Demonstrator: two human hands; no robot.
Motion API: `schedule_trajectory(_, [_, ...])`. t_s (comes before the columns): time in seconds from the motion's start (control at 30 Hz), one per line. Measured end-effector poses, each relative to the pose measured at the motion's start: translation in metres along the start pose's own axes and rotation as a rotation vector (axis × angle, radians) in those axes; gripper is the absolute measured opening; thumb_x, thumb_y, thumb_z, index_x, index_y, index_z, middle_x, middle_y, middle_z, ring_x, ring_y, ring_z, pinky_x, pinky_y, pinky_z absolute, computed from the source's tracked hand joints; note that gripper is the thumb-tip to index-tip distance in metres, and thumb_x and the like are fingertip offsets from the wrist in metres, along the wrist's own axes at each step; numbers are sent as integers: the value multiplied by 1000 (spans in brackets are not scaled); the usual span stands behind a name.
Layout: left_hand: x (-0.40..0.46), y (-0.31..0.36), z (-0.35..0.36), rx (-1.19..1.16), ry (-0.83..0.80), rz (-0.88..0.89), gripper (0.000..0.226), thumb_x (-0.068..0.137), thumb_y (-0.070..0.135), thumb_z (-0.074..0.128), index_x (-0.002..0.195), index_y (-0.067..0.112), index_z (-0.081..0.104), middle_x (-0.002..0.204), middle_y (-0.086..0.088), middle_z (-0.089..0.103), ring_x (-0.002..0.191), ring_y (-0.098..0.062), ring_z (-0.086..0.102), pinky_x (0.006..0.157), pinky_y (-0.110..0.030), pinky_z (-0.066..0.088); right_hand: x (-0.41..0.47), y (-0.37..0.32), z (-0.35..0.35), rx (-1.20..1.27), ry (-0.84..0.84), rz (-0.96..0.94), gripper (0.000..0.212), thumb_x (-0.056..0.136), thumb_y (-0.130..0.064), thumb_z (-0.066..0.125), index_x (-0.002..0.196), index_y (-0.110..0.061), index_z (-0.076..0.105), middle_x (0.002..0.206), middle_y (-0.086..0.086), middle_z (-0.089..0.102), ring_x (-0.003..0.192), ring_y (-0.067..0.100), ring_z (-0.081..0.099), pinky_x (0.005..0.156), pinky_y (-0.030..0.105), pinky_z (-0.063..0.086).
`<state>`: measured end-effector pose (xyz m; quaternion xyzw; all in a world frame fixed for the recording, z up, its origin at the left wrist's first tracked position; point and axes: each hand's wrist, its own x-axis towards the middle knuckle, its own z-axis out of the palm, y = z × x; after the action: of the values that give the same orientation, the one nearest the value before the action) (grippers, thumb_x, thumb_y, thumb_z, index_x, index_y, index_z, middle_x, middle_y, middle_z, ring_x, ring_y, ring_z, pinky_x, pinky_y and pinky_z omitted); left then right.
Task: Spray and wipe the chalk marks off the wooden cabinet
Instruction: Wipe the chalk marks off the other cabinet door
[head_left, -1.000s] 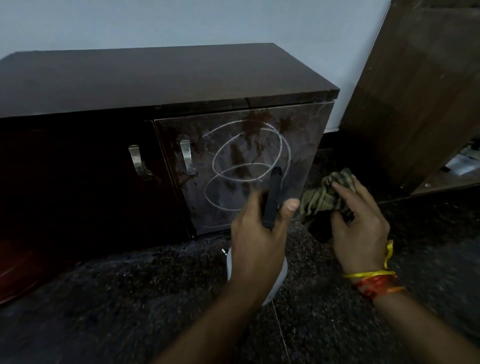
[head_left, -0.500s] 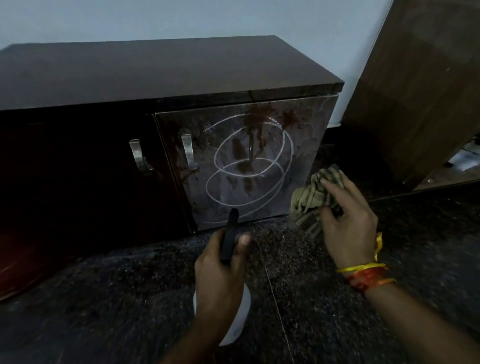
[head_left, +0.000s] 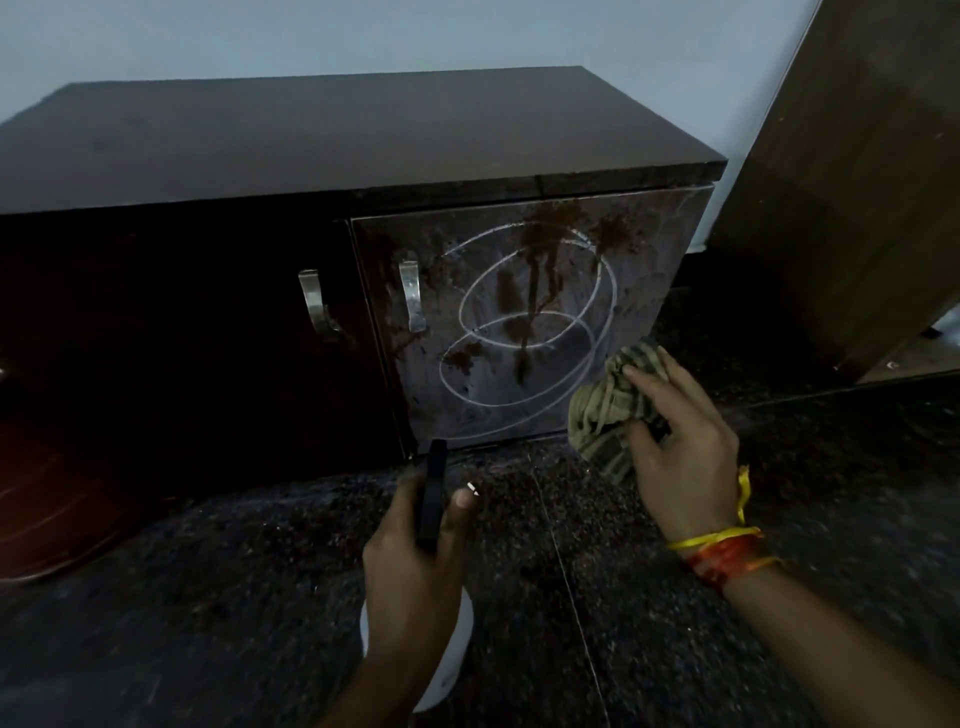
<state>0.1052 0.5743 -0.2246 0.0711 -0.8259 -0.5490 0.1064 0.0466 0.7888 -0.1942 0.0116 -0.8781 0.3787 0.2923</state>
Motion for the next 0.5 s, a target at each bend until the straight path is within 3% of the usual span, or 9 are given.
schedule_trajectory(0.07, [-3, -8, -2, 13, 2, -33, 29, 78, 58, 49, 84, 32, 57, 56, -5, 52, 50, -21, 49, 48, -30, 33, -1, 0, 1, -4, -10, 0, 47, 81, 13, 62, 123, -8, 62, 144, 11, 44, 126, 11, 41, 99, 7, 35])
schedule_trajectory(0.17, [-8, -17, -4, 77, -27, -81, 18, 79, 58, 47, 80, 40, 50, 59, -5, 55, 52, -20, 51, 47, -28, 33, -3, 2, 2, -22, -18, 6, 48, 80, 14, 62, 123, -7, 62, 143, 13, 44, 127, 15, 41, 104, 25, 35])
schedule_trajectory(0.33, [-13, -31, -2, 117, -38, -115, 33, 80, 68, 46, 89, 38, 56, 66, 3, 61, 62, -15, 57, 51, -25, 36, -4, 4, 1, -26, 3, -1, 49, 78, 16, 61, 122, -7, 63, 141, 14, 46, 126, 13, 42, 103, 27, 38])
schedule_trajectory(0.4, [-13, -29, 2, 143, -84, -126, 36, 78, 62, 47, 95, 32, 57, 66, 8, 58, 62, -8, 54, 52, -22, 37, -5, 4, 0, -27, 3, 7, 50, 78, 16, 62, 121, -7, 63, 141, 15, 46, 126, 15, 43, 103, 32, 37])
schedule_trajectory(0.5, [-13, -22, 9, 184, -158, -118, 19, 88, 49, 55, 96, 32, 56, 66, 12, 55, 61, -1, 50, 54, -11, 37, -5, 5, -2, -44, 15, -2, 50, 77, 16, 62, 121, -7, 63, 141, 15, 47, 128, 21, 46, 103, 32, 38])
